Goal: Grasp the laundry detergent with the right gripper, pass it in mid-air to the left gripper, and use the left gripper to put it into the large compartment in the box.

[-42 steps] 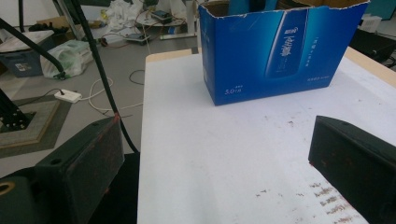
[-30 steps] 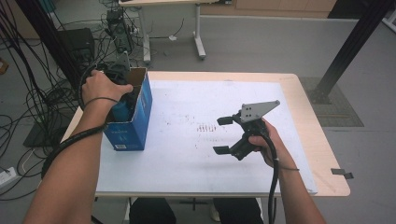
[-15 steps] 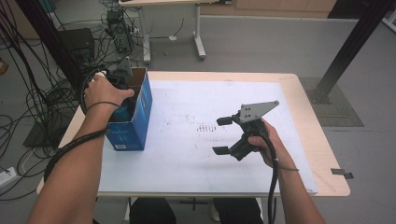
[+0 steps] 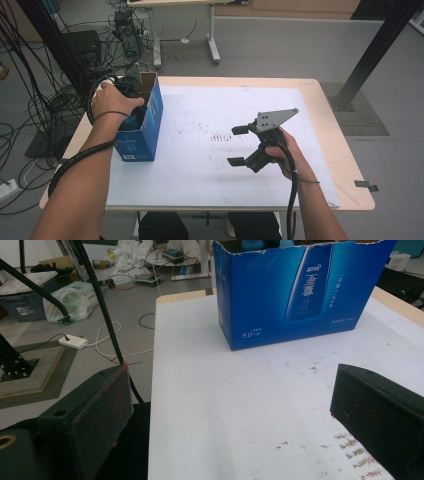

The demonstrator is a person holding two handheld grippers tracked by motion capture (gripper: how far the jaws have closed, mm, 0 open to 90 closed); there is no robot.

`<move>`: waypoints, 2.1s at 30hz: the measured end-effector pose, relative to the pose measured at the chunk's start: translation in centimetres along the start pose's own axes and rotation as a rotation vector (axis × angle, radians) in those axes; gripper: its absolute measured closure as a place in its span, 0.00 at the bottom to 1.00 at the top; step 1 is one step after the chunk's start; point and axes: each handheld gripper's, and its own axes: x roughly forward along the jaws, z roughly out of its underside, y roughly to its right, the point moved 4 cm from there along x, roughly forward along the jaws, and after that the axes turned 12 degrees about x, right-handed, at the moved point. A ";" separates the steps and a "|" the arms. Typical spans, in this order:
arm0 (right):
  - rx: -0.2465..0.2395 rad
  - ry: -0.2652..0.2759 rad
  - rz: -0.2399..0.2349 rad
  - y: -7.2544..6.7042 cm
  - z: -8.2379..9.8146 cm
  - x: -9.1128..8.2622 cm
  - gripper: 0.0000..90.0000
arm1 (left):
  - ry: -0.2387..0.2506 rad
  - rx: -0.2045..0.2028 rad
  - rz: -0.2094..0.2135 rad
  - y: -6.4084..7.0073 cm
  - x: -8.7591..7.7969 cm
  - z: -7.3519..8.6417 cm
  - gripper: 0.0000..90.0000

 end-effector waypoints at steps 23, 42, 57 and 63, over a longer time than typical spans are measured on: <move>0.003 -0.006 0.005 -0.1 0.1 -0.1 0.04 | -0.006 0.004 0.001 0.0 0.0 -0.1 0.42; 0.004 -0.004 0.006 0.0 0.1 -0.2 0.04 | -0.006 0.003 -0.002 0.1 0.0 -0.1 0.42; 0.002 0.004 0.004 0.0 0.2 -0.2 0.04 | -0.004 0.006 -0.007 0.3 0.0 -0.1 0.42; 0.005 0.005 0.002 0.0 0.3 -0.3 0.04 | -0.003 0.003 -0.010 0.4 0.0 -0.1 0.42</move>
